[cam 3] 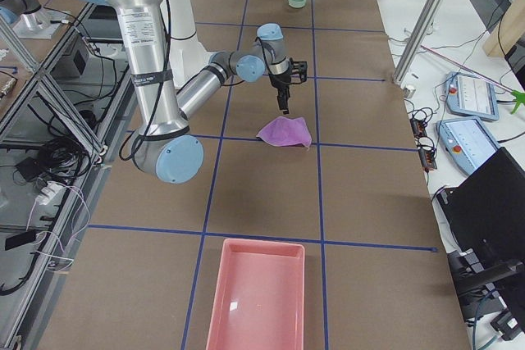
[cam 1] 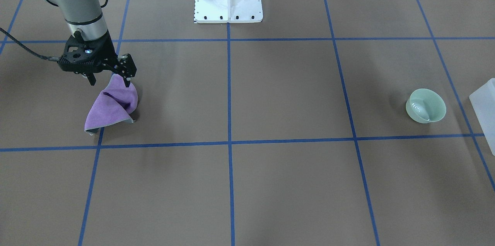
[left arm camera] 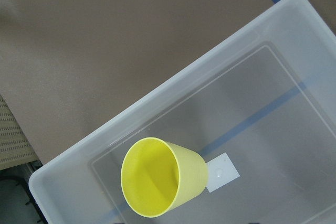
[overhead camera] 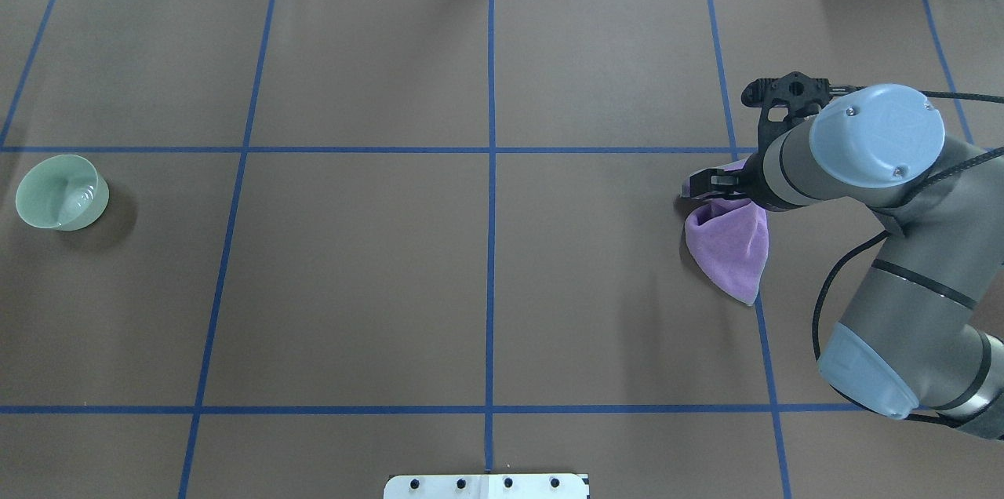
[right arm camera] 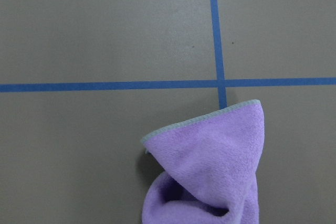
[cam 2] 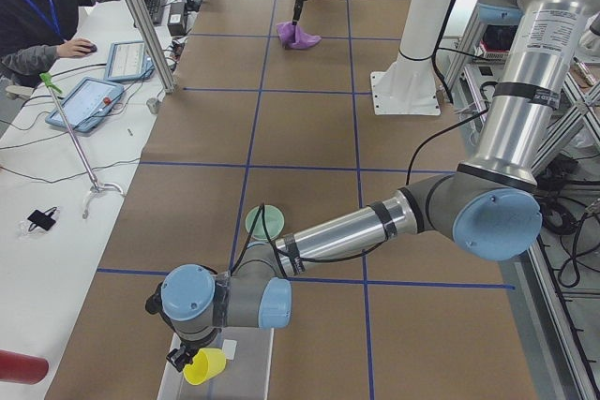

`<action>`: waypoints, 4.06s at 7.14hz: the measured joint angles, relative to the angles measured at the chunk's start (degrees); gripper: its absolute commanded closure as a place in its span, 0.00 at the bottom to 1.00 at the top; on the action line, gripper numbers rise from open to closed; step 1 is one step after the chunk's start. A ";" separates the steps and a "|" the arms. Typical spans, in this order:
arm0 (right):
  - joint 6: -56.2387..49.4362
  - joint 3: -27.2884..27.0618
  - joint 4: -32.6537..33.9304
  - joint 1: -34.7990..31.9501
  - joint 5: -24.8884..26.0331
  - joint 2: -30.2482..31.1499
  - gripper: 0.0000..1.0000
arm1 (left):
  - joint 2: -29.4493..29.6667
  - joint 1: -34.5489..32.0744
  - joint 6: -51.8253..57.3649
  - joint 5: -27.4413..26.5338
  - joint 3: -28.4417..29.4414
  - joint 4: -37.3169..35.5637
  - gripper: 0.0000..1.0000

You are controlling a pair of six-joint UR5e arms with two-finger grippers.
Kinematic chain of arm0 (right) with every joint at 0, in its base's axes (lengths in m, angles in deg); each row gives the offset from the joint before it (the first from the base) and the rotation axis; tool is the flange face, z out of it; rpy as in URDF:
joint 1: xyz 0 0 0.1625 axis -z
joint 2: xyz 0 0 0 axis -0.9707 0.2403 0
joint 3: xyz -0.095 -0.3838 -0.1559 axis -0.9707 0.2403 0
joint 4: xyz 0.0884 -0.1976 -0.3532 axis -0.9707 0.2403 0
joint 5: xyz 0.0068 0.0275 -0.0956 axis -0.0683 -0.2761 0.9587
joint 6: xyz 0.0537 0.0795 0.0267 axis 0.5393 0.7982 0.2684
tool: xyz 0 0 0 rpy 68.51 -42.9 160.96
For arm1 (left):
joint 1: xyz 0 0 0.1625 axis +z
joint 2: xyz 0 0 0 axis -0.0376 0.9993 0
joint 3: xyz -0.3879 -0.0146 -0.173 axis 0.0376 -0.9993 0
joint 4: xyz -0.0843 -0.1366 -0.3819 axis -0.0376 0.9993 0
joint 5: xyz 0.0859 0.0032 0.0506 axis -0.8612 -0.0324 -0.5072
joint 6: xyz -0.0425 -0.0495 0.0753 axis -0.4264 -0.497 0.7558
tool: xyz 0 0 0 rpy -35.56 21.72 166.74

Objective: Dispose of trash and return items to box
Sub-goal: 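Lower the right gripper onto the purple cloth and pinch it, then lift the purple cloth with the right gripper and drop it into the pink bin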

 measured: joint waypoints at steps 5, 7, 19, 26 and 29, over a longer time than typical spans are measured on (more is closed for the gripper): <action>-3.47 8.63 -10.21 1.09 0.20 0.04 1.00 | 0.51 0.08 -0.71 0.20 -0.54 0.17 0.01; -4.05 7.44 -11.15 0.54 0.44 3.06 1.00 | 0.56 0.06 -1.35 0.28 -0.90 0.14 0.01; -50.02 1.86 -0.34 -40.20 -20.93 16.17 1.00 | 0.89 21.15 -55.42 4.08 -16.14 12.35 0.02; -91.02 20.13 2.09 -65.07 -26.04 22.21 0.00 | 1.20 23.65 -56.37 1.84 -15.83 13.12 0.02; -90.87 20.78 2.02 -65.83 -25.57 21.07 0.00 | 0.88 23.79 -56.18 1.01 -15.69 13.26 0.02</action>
